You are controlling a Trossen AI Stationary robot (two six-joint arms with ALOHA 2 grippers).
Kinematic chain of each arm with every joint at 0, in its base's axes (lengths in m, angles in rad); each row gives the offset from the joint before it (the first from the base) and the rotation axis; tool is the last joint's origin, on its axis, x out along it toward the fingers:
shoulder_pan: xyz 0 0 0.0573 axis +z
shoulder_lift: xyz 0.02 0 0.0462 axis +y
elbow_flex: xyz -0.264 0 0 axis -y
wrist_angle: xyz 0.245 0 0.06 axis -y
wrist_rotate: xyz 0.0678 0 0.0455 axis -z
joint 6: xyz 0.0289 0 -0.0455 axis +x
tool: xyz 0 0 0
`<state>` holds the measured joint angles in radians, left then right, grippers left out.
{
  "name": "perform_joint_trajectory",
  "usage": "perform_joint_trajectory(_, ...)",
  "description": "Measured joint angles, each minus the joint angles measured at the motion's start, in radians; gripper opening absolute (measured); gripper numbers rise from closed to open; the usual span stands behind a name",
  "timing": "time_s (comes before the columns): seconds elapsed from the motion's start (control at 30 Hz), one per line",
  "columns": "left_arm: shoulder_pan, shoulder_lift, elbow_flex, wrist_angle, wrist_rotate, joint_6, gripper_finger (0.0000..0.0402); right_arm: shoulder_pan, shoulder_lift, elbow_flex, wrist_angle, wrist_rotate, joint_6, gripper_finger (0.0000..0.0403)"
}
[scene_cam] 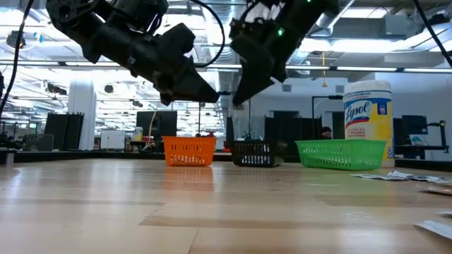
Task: Pick & Place First Aid Supplies
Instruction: Put the black towelette pack into the black basket
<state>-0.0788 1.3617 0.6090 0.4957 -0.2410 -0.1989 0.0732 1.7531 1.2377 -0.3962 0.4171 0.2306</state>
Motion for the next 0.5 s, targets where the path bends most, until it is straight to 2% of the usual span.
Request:
perform_joint_trajectory(0.07, -0.001, 0.0, 0.0, 0.006, 0.036, 0.0, 0.0043, 0.012, -0.006, 0.0, 0.034, 0.0, 0.003, 0.0007)
perform_joint_trajectory(0.5, 0.001, 0.0, 0.0, 0.021, 0.035, -0.026, 0.0043, 0.044, -0.006, 0.0, 0.149, -0.012, 0.021, 0.0006)
